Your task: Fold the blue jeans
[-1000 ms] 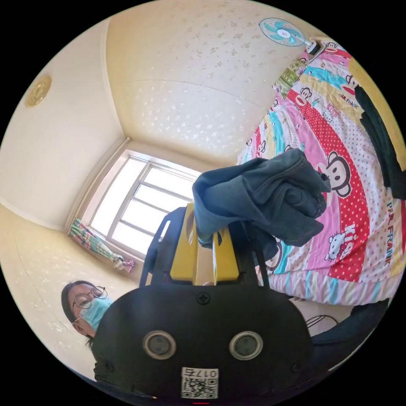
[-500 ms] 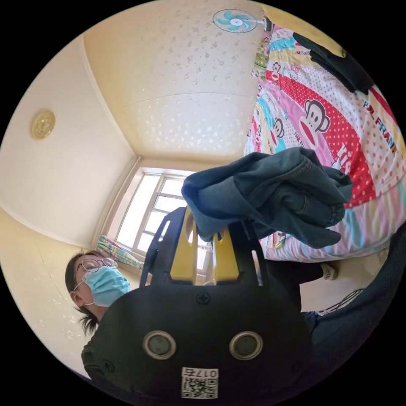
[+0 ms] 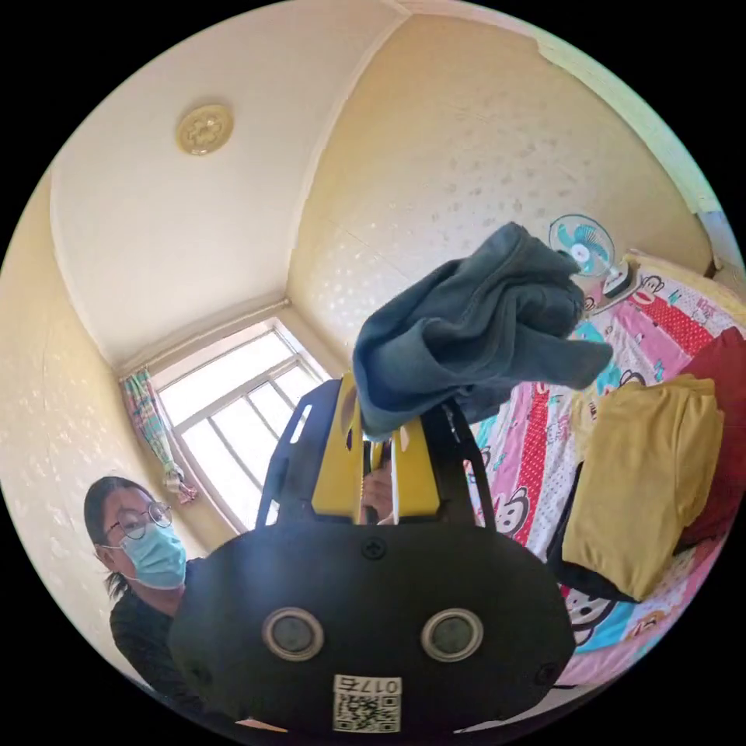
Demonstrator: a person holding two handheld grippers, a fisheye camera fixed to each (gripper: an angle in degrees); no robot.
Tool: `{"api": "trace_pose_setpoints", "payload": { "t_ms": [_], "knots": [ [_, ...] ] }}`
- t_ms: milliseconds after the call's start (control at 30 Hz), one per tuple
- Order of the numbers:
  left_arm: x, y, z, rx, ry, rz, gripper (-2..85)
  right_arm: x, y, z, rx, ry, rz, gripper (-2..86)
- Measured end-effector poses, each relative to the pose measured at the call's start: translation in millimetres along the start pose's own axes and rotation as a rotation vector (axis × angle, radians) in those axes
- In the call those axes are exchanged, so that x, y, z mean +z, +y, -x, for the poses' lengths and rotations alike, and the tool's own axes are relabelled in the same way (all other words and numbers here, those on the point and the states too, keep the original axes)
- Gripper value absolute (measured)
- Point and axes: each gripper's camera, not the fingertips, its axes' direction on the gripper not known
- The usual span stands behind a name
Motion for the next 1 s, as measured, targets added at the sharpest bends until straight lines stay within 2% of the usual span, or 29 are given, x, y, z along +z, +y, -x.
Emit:
{"api": "trace_pose_setpoints", "payload": {
  "t_ms": [33,100,167,267,367,467,500,533,600,667,767,833,900,933,1000],
  "knots": [
    [25,10,31,-0.036,-0.033,0.026,7.1,-6,5,-19,0.019,0.041,-0.009,4.2],
    [52,45,90,-0.124,-0.064,0.070,9.5,-36,52,-110,0.139,0.243,-0.025,5.5],
    [58,131,171,-0.289,-0.168,0.145,11.2,-65,115,-182,0.297,0.418,-0.020,6.4],
    [18,262,235,-0.445,-0.323,0.289,11.0,-119,254,-264,0.492,0.442,-0.110,5.1],
    [-51,352,229,-0.405,-0.445,0.378,10.3,-148,375,-290,0.562,0.437,-0.122,3.2],
    [-124,388,176,-0.310,-0.484,0.375,9.8,-144,449,-275,0.514,0.524,-0.045,1.9],
    [-138,390,162,-0.282,-0.512,0.377,9.8,-132,464,-262,0.453,0.559,0.013,1.6],
    [-165,390,133,-0.219,-0.607,0.387,9.7,-123,469,-254,0.411,0.573,0.048,1.4],
    [-202,384,89,-0.090,-0.805,0.400,9.0,-70,479,-216,0.181,0.619,0.220,0.9],
    [-251,372,35,0.060,-1.175,0.361,8.2,-17,487,-189,-0.011,0.637,0.377,0.7],
    [-311,374,-1,0.136,-1.524,0.247,10.2,87,522,-166,-0.245,0.652,0.654,0.6],
    [-347,387,1,0.102,-1.620,0.180,11.7,148,556,-169,-0.322,0.600,0.789,0.6],
    [-381,414,24,0.001,-1.688,0.142,12.1,227,604,-177,-0.309,0.480,0.957,0.8],
    [-402,432,43,-0.092,-1.658,0.124,11.8,244,615,-177,-0.299,0.449,0.980,0.9],
    [-419,435,31,-0.086,-1.543,0.041,10.4,308,658,-165,-0.304,0.333,1.019,1.4]
  ]
}}
